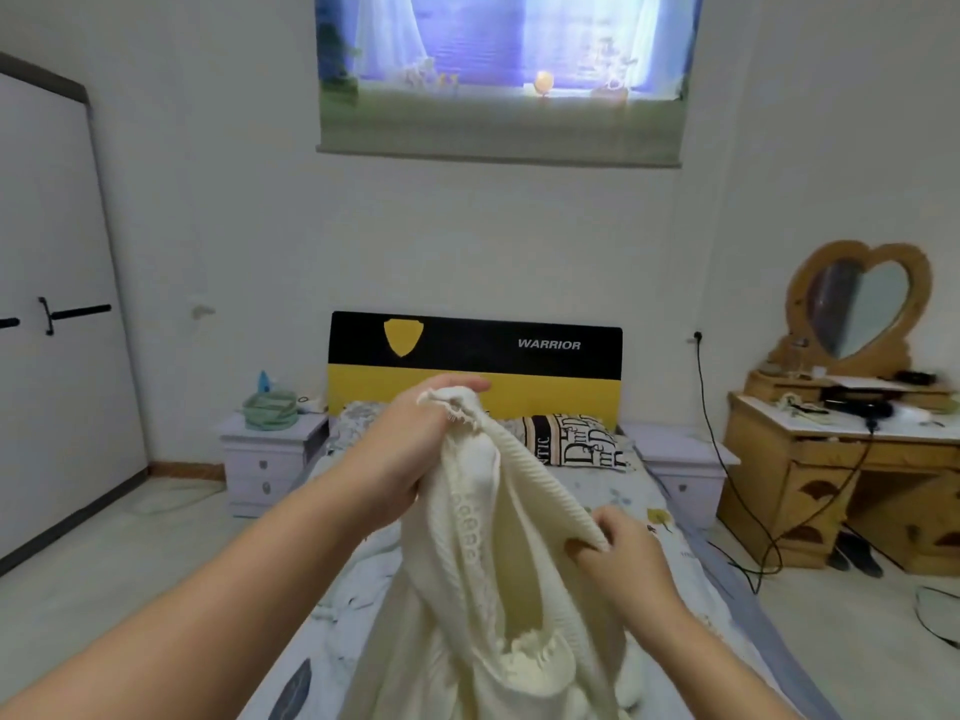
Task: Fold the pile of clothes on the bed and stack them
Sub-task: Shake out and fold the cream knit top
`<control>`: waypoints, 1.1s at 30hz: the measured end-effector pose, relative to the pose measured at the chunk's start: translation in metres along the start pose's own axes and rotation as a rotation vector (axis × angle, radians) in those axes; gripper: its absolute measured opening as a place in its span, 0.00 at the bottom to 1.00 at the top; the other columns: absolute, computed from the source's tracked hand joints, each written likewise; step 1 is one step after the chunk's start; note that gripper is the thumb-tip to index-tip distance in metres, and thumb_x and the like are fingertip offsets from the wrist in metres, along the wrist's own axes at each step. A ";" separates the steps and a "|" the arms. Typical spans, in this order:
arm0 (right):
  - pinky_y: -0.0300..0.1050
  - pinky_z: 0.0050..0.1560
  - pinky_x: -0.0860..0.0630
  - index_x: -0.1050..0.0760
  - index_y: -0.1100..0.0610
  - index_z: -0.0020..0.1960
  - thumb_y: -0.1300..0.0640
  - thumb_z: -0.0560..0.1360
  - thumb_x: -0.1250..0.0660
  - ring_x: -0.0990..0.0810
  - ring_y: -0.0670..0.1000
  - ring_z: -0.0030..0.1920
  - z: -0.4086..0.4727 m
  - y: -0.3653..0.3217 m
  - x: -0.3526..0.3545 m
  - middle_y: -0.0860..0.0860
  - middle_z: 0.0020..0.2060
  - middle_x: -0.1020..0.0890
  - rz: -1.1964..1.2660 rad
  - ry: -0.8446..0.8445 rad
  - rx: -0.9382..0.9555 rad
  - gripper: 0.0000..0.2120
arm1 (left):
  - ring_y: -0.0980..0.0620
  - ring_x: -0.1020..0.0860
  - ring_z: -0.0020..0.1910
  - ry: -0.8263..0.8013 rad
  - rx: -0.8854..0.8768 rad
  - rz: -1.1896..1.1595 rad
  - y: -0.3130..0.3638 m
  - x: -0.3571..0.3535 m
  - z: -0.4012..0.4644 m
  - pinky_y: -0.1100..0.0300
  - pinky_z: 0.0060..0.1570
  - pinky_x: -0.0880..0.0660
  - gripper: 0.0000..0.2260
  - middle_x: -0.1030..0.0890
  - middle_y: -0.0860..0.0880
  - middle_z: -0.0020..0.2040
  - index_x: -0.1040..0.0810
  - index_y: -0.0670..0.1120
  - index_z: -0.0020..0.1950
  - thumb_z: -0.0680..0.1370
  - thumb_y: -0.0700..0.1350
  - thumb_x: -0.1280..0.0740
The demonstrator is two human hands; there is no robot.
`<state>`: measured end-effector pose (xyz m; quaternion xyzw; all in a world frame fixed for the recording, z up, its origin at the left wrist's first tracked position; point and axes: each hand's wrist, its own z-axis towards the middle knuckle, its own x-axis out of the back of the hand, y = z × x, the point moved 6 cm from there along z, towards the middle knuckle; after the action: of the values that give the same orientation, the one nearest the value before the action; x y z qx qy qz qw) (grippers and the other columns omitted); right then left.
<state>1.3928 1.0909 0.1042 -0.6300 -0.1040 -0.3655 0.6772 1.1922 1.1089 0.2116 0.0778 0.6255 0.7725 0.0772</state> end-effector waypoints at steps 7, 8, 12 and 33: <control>0.39 0.35 0.30 0.34 0.46 0.43 0.44 0.68 0.35 0.27 0.44 0.36 -0.049 -0.050 -0.020 0.44 0.38 0.27 0.342 0.159 0.220 0.09 | 0.47 0.22 0.41 0.088 -0.039 0.050 0.007 -0.010 -0.006 0.59 0.35 0.27 0.17 0.21 0.44 0.42 0.21 0.51 0.46 0.76 0.34 0.46; 0.40 0.39 0.29 0.33 0.45 0.45 0.42 0.68 0.36 0.26 0.43 0.41 -0.049 -0.055 -0.030 0.42 0.42 0.26 0.260 0.109 0.238 0.11 | 0.47 0.22 0.40 0.084 -0.041 0.041 0.007 -0.009 -0.007 0.59 0.34 0.27 0.17 0.21 0.44 0.41 0.21 0.50 0.45 0.76 0.34 0.46; 0.44 0.40 0.30 0.30 0.53 0.50 0.55 0.76 0.39 0.23 0.52 0.47 -0.034 -0.045 -0.054 0.49 0.46 0.23 -0.276 -0.074 0.199 0.04 | 0.47 0.23 0.38 0.175 -0.102 0.047 0.014 0.016 -0.012 0.60 0.34 0.28 0.18 0.21 0.44 0.39 0.21 0.50 0.41 0.74 0.32 0.47; 0.41 0.35 0.33 0.29 0.50 0.35 0.60 0.76 0.37 0.27 0.47 0.36 -0.007 -0.132 0.022 0.47 0.34 0.24 0.159 0.054 0.372 0.11 | 0.54 0.28 0.40 -0.099 0.178 1.209 -0.095 0.080 -0.050 0.62 0.35 0.33 0.17 0.28 0.54 0.41 0.30 0.49 0.49 0.71 0.59 0.31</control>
<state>1.3231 1.0842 0.2186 -0.4901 -0.1016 -0.3022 0.8112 1.1054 1.0986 0.1103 0.4608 0.5283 0.6200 -0.3525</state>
